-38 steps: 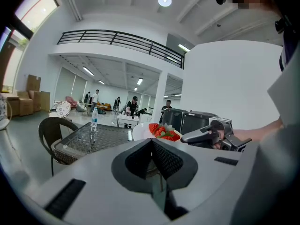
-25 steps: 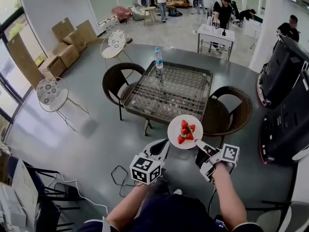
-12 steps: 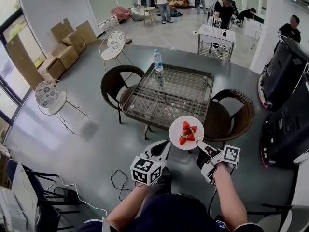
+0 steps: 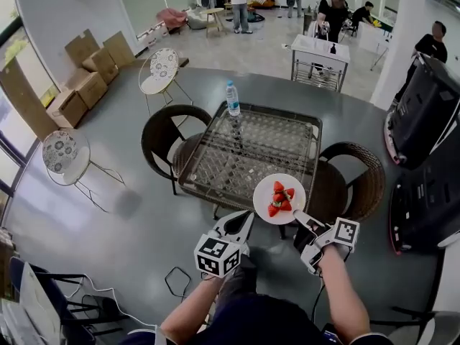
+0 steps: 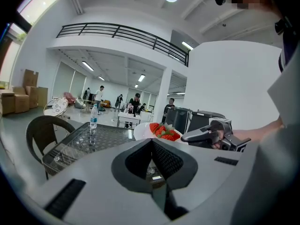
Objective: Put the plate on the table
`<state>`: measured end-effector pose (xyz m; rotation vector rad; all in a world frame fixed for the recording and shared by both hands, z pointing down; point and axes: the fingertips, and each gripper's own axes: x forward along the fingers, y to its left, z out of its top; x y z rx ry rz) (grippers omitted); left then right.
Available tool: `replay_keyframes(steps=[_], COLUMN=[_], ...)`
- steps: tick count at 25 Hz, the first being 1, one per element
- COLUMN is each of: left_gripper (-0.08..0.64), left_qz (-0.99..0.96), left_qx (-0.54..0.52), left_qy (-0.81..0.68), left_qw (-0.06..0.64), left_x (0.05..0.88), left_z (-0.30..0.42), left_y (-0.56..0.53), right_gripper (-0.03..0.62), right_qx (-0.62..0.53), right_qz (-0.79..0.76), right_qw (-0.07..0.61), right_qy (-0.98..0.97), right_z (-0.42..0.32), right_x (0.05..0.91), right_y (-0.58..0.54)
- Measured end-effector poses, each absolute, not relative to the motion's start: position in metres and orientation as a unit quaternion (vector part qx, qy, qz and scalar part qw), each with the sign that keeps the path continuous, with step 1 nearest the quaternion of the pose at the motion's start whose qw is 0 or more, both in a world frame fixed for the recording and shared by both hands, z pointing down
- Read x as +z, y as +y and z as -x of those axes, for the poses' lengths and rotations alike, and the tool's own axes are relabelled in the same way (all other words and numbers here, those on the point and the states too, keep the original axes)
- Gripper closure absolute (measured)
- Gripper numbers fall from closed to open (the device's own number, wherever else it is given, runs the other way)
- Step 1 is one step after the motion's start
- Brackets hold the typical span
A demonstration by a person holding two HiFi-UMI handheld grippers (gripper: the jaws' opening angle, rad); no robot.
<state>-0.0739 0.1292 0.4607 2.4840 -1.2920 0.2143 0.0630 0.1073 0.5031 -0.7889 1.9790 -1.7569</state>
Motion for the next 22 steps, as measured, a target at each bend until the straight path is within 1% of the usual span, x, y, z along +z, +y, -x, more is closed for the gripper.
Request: replay_keyframes(steps=[14, 22], left_gripper=[0.552, 0.552], left_qz=[-0.888, -0.897], left_qx=[0.062, 0.067], left_qy=[-0.420, -0.401], left_qw=[0.177, 0.176], left_x=[0.449, 0.443], left_z=[0.135, 0.148], left_y=[-0.030, -0.101], right_gripper=[0.574, 0.574], right_qx=[-0.611, -0.603], right_qz=[0.331, 0.349], right_qw=[0.206, 0.221], right_qy=[0.689, 0.683], right_z=[-0.020, -0.012], right_x=[0.483, 0.475], right_y=[-0.039, -0.108])
